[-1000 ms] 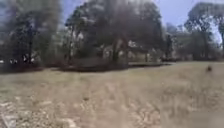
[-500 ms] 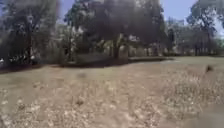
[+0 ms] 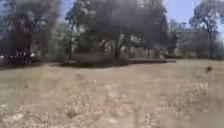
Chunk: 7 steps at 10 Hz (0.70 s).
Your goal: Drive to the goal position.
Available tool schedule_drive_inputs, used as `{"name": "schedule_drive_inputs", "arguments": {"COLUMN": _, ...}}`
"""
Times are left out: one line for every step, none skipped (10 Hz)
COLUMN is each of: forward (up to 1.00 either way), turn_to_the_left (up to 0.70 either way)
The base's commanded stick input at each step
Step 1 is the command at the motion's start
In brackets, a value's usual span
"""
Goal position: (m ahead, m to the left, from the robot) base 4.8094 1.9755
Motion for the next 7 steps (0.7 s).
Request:
{"name": "schedule_drive_inputs", "arguments": {"forward": 0.70, "turn_to_the_left": 0.00}}
{"name": "schedule_drive_inputs", "arguments": {"forward": 0.70, "turn_to_the_left": 0.00}}
{"name": "schedule_drive_inputs", "arguments": {"forward": 0.70, "turn_to_the_left": 0.00}}
{"name": "schedule_drive_inputs", "arguments": {"forward": 0.70, "turn_to_the_left": 0.00}}
{"name": "schedule_drive_inputs", "arguments": {"forward": 0.70, "turn_to_the_left": 0.00}}
{"name": "schedule_drive_inputs", "arguments": {"forward": 0.70, "turn_to_the_left": 0.00}}
{"name": "schedule_drive_inputs", "arguments": {"forward": 0.70, "turn_to_the_left": 0.00}}
